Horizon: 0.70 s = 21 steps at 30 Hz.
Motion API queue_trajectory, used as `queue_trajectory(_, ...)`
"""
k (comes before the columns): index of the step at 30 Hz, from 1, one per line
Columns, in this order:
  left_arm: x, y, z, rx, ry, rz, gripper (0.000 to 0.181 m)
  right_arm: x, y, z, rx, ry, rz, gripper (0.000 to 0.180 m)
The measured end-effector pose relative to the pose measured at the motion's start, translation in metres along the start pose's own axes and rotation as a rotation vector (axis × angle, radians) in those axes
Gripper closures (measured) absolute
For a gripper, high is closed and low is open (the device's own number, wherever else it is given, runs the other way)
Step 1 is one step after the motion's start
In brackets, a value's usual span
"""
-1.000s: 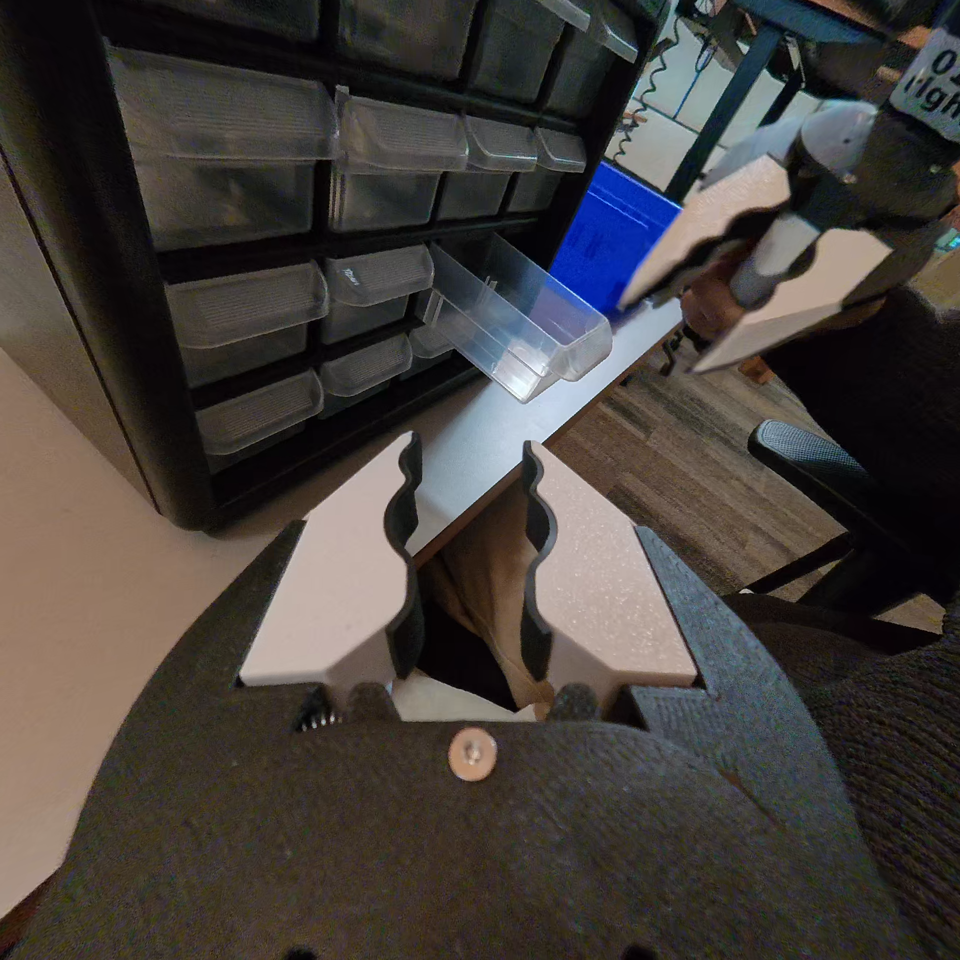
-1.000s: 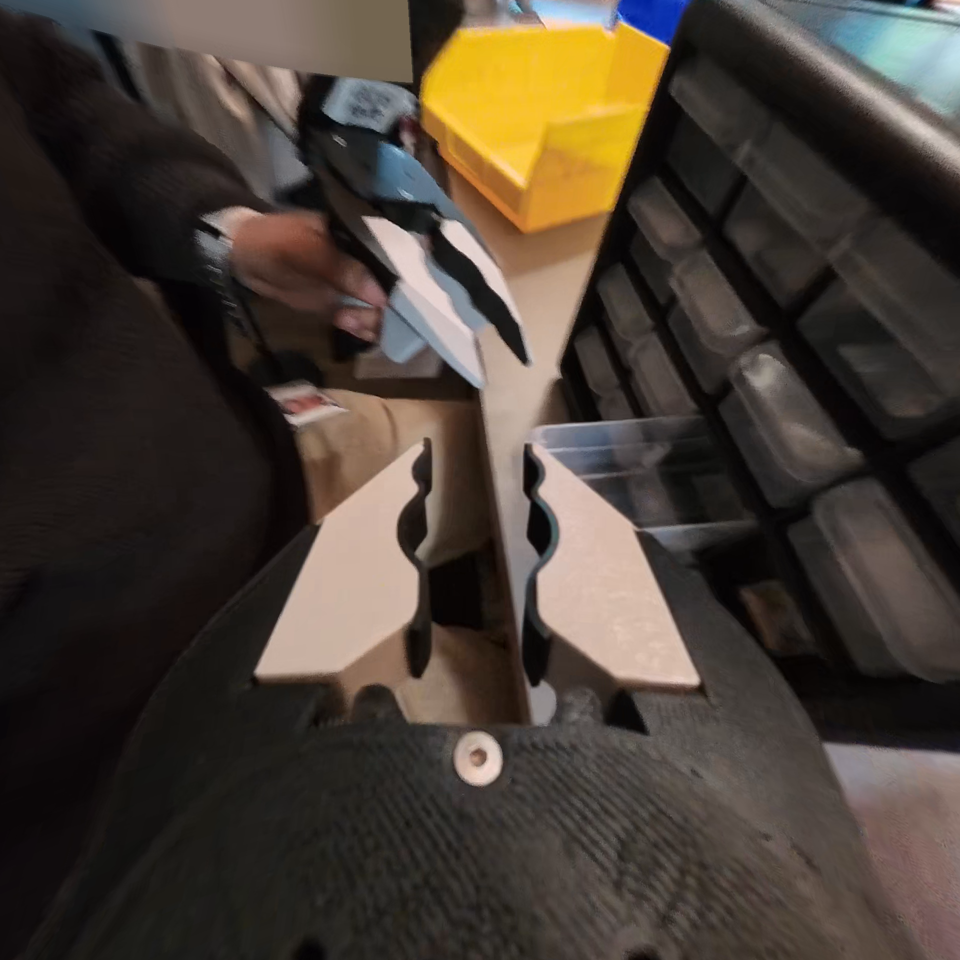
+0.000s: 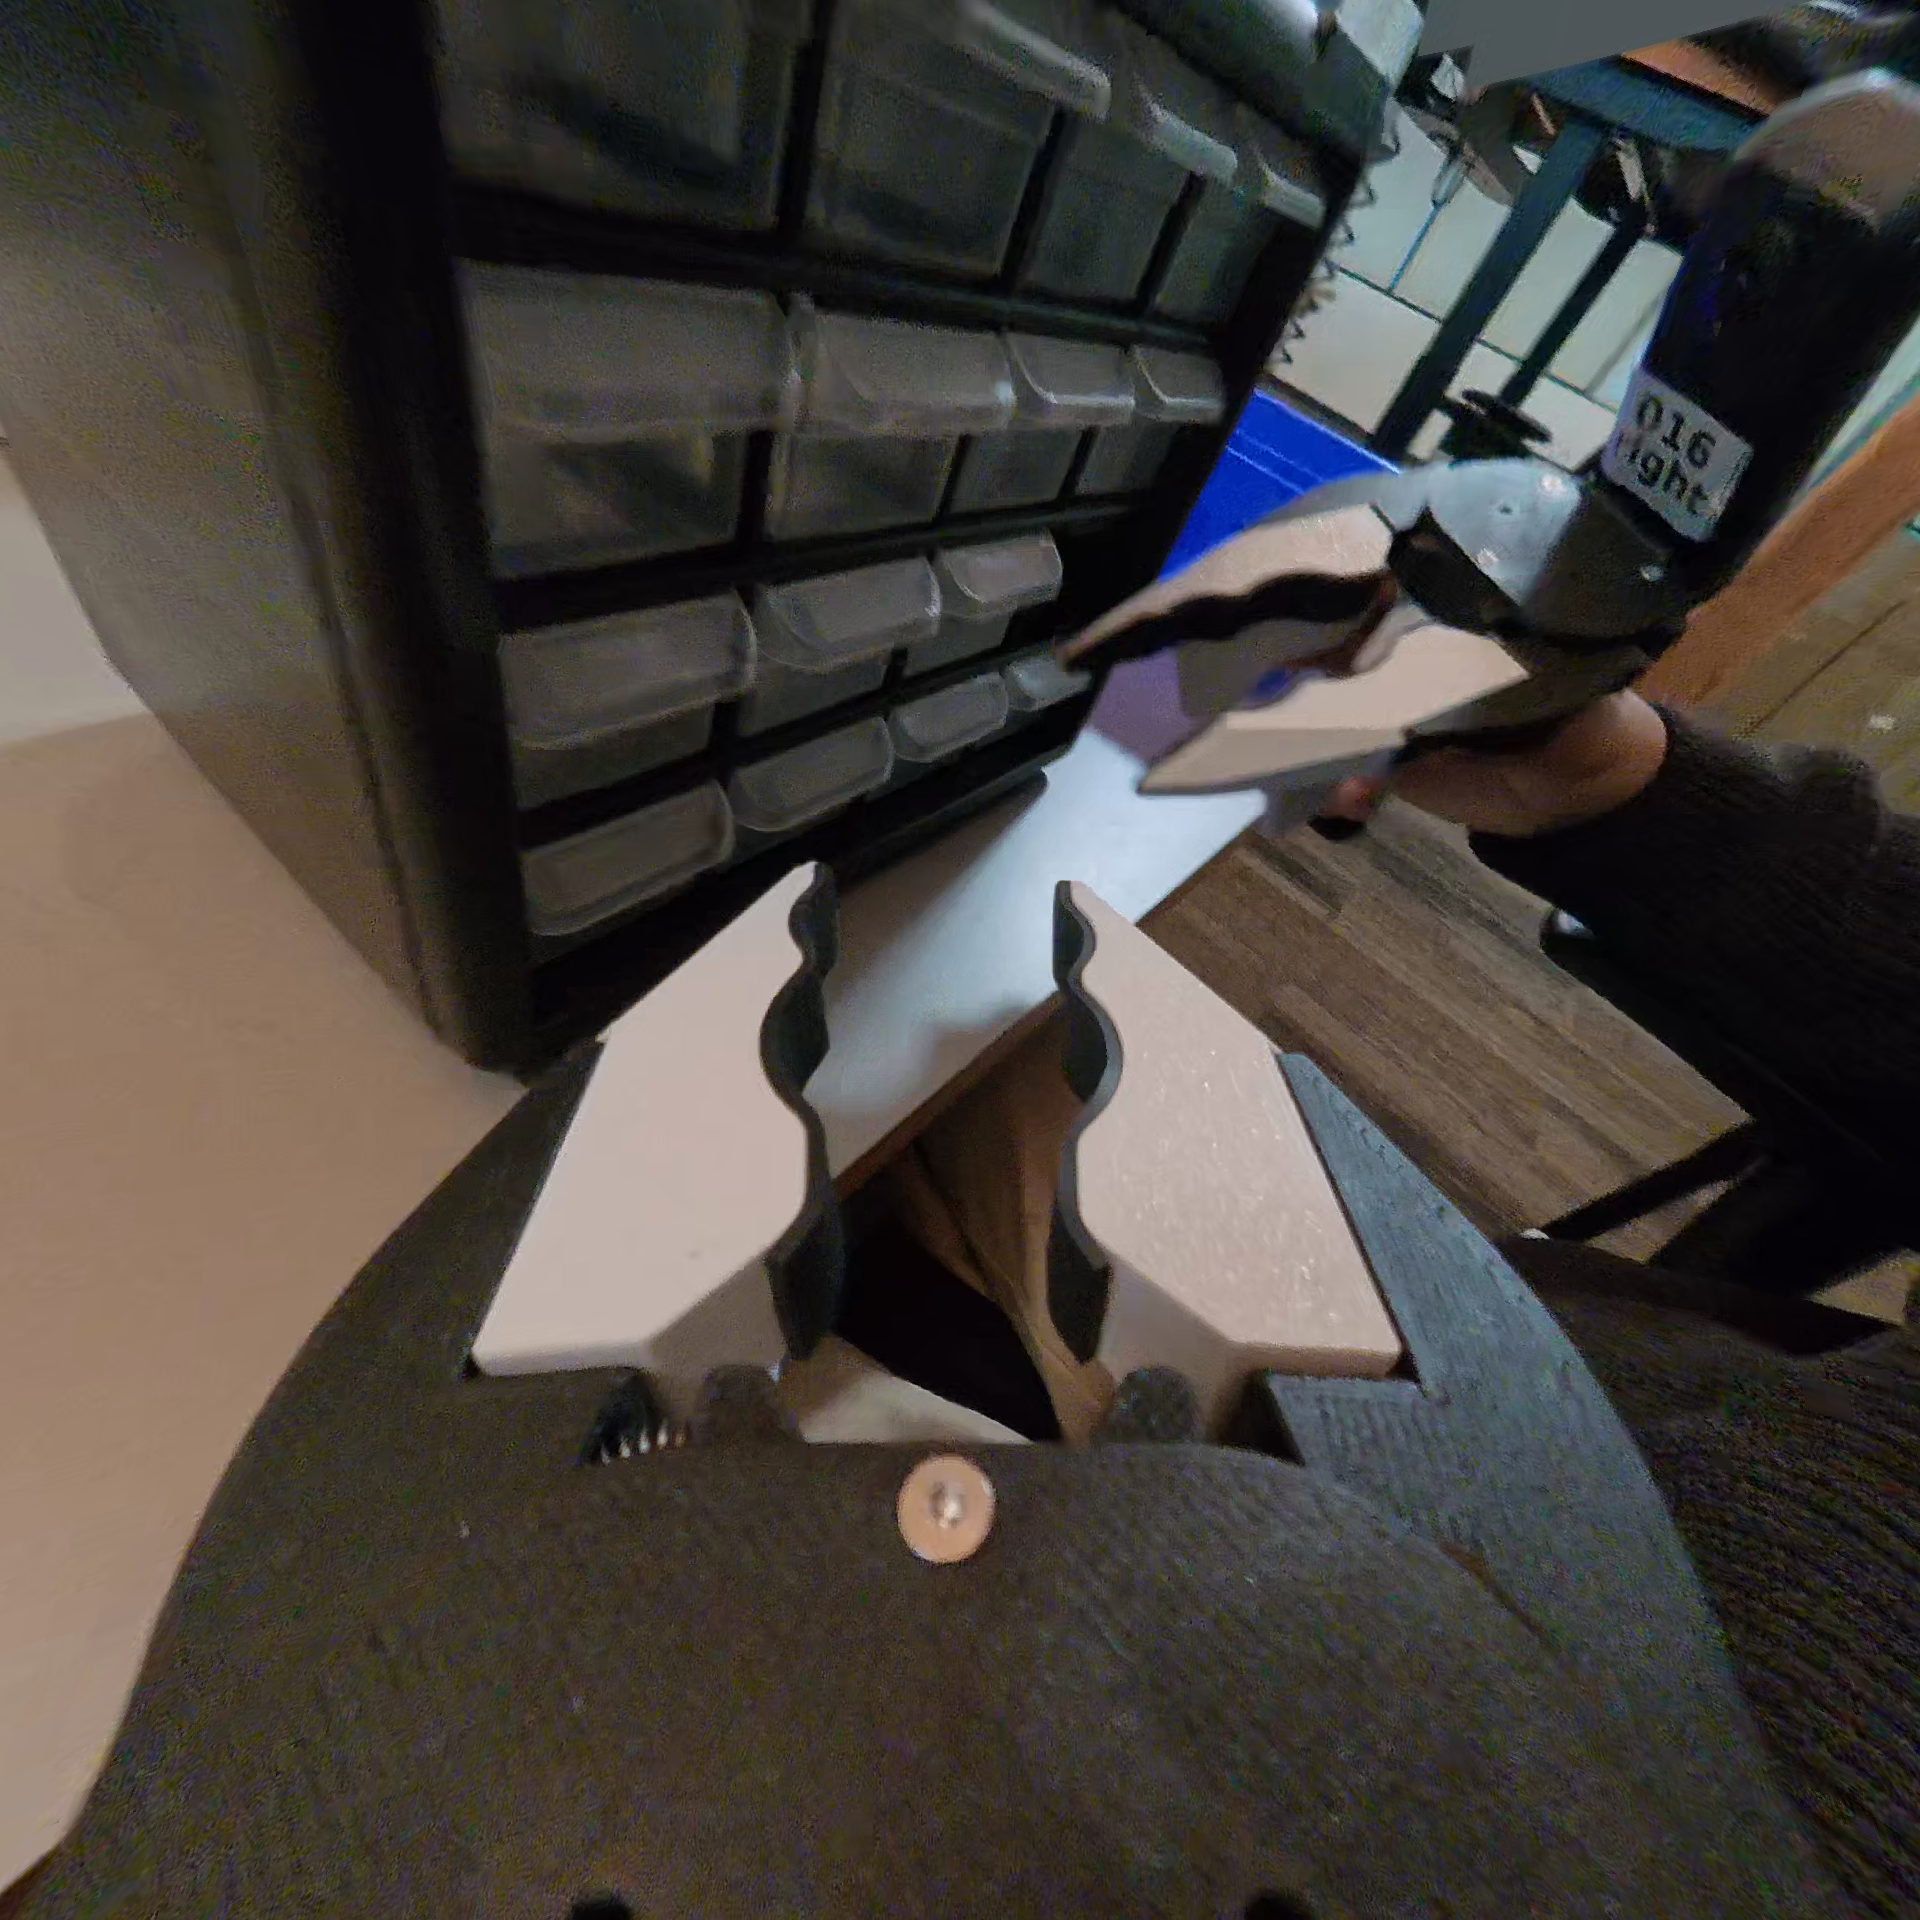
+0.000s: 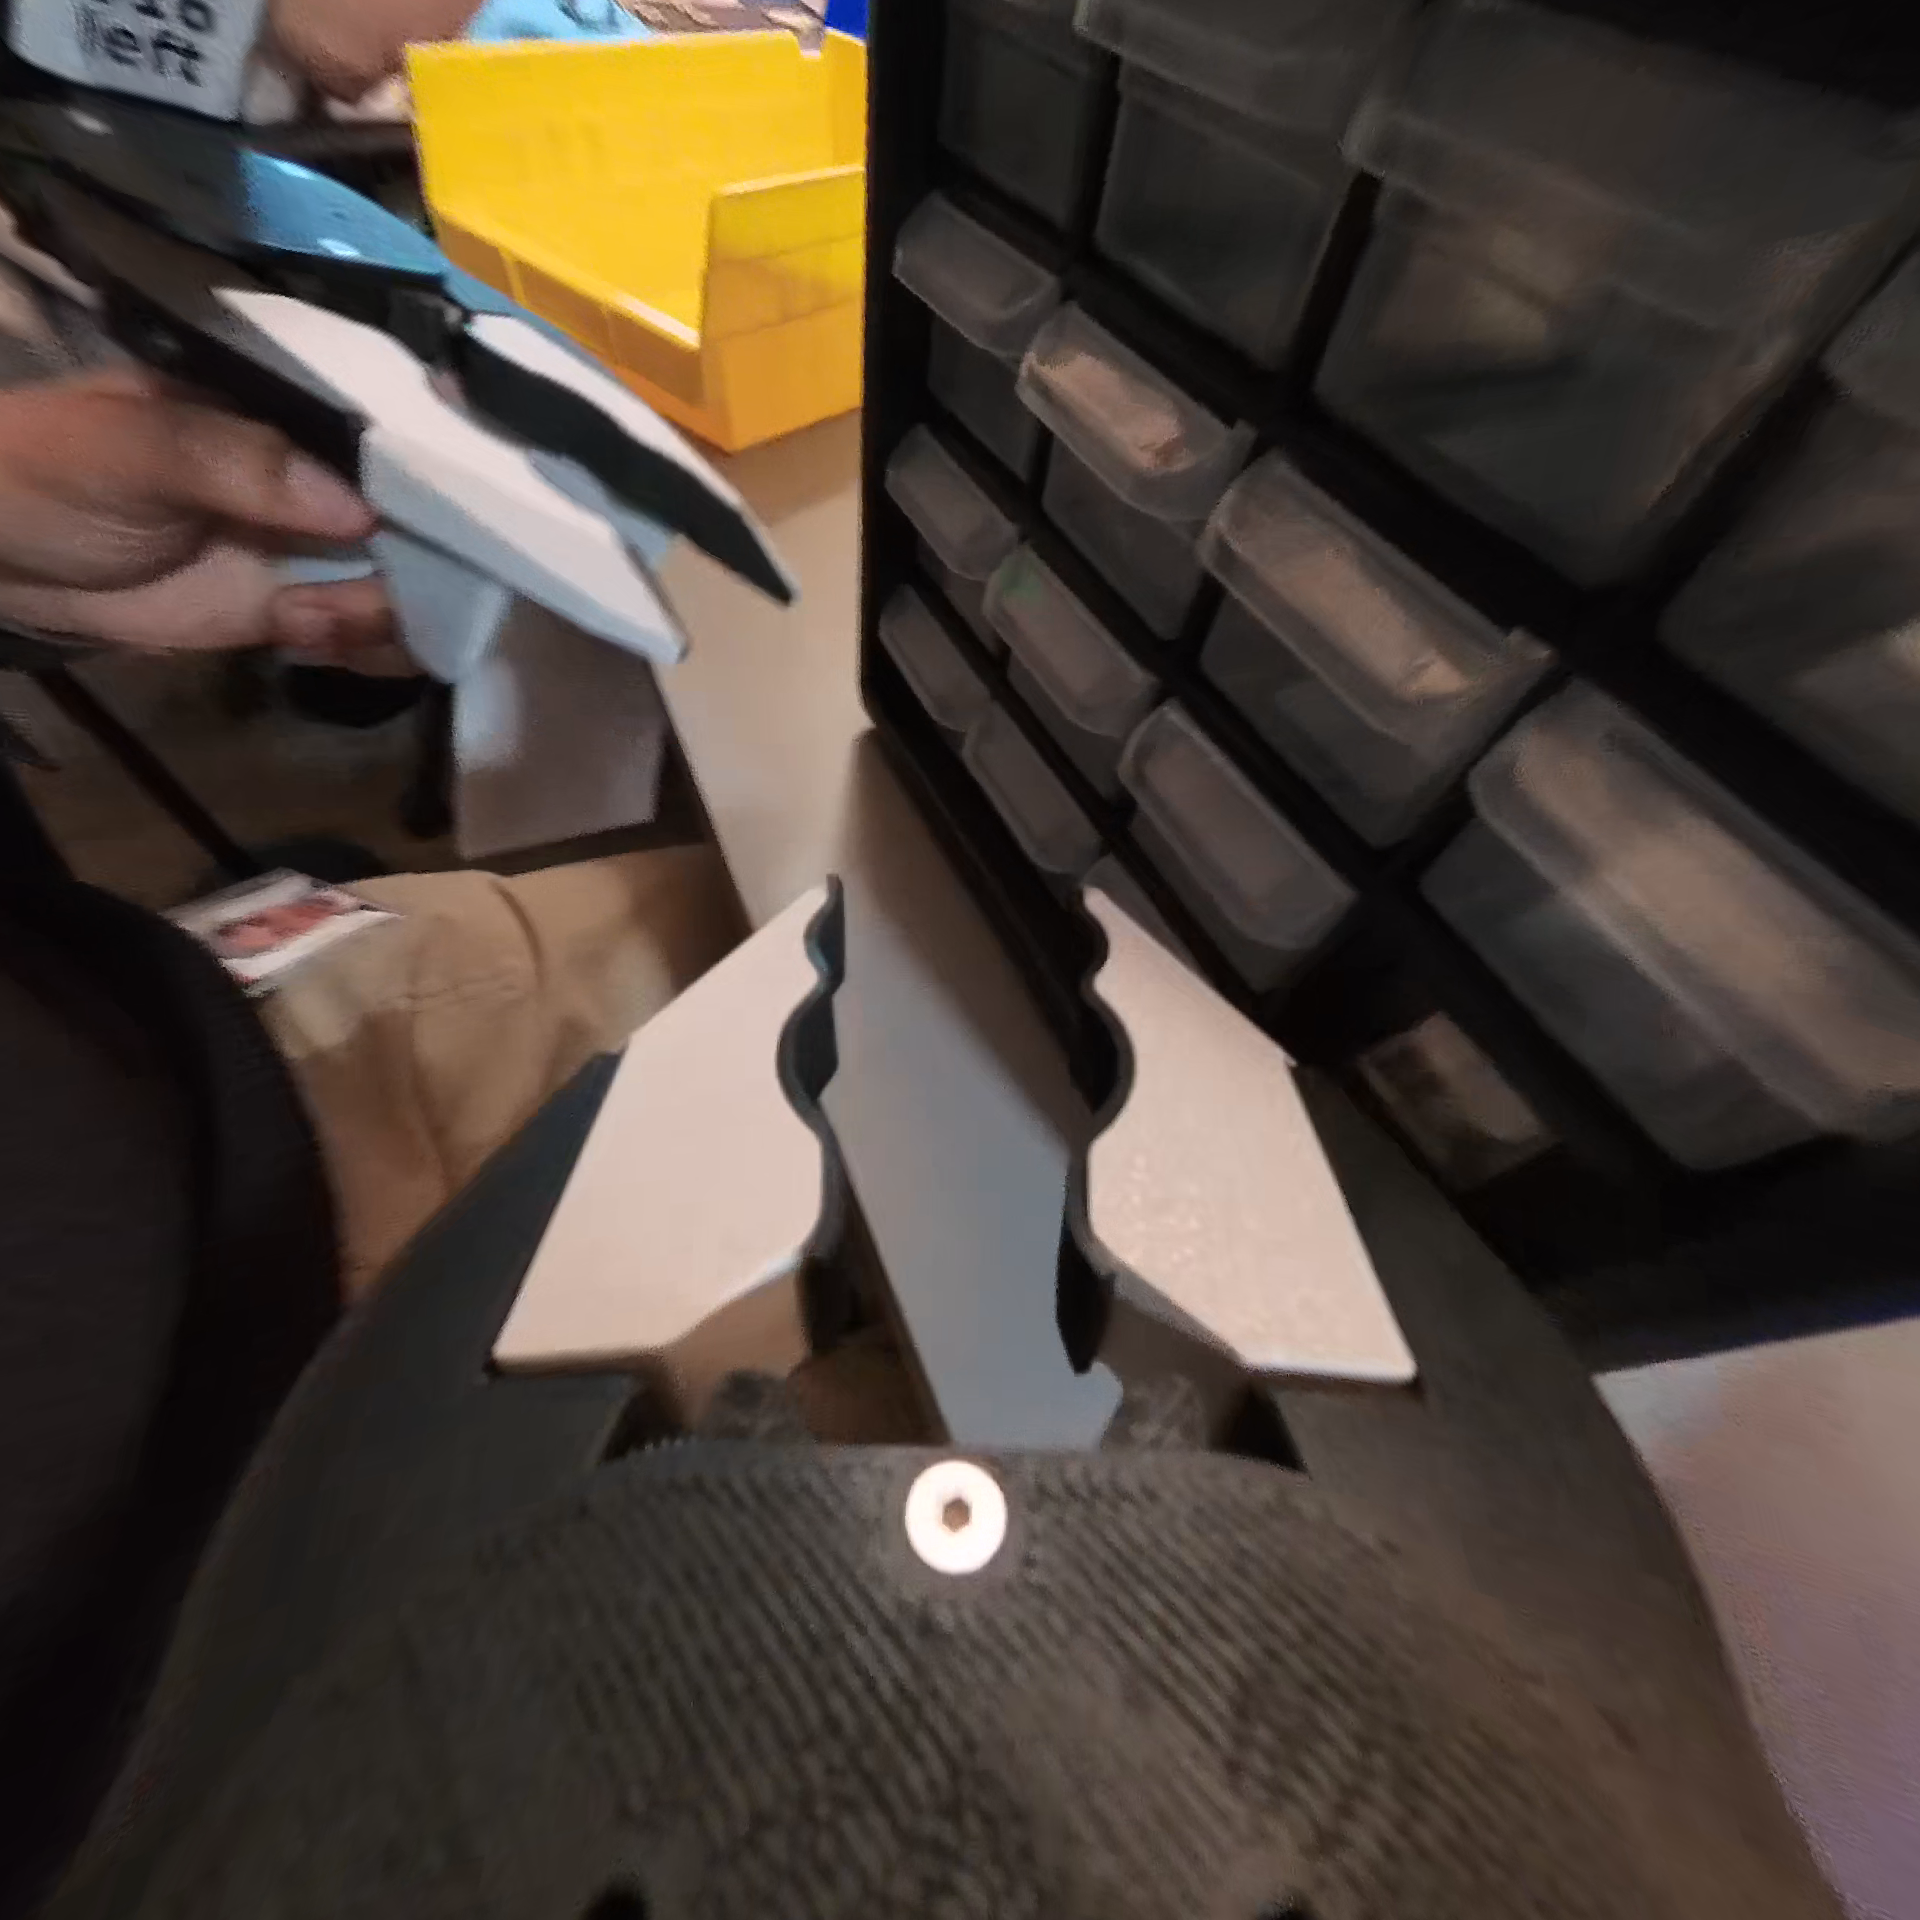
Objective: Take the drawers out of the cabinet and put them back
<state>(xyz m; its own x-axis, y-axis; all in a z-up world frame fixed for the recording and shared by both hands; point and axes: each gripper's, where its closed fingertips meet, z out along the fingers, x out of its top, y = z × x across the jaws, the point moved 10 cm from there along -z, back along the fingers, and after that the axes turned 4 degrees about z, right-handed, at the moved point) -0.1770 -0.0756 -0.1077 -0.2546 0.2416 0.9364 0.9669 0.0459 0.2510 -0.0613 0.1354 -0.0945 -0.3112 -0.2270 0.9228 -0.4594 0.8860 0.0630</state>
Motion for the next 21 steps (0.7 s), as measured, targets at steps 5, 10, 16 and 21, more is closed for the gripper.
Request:
queue_trajectory(5, 0.033, -0.042, -0.047, 0.36, 0.019, 0.084, 0.137, -0.012, -0.007, -0.009, 0.118, 0.049, 0.139, 0.138)
queue_trajectory(10, 0.032, -0.113, -0.1, 0.884, -0.123, 0.222, 0.132, -0.021, -0.017, 0.0, 0.191, 0.029, 0.195, 0.139)
queue_trajectory(16, 0.012, -0.151, -0.106, 1.05, -0.255, 0.192, 0.146, -0.022, -0.031, 0.007, 0.223, -0.018, 0.136, 0.139)
queue_trajectory(21, 0.009, -0.15, -0.131, 1.016, -0.253, 0.097, 0.172, -0.025, -0.032, 0.006, 0.214, -0.037, 0.104, 0.14)
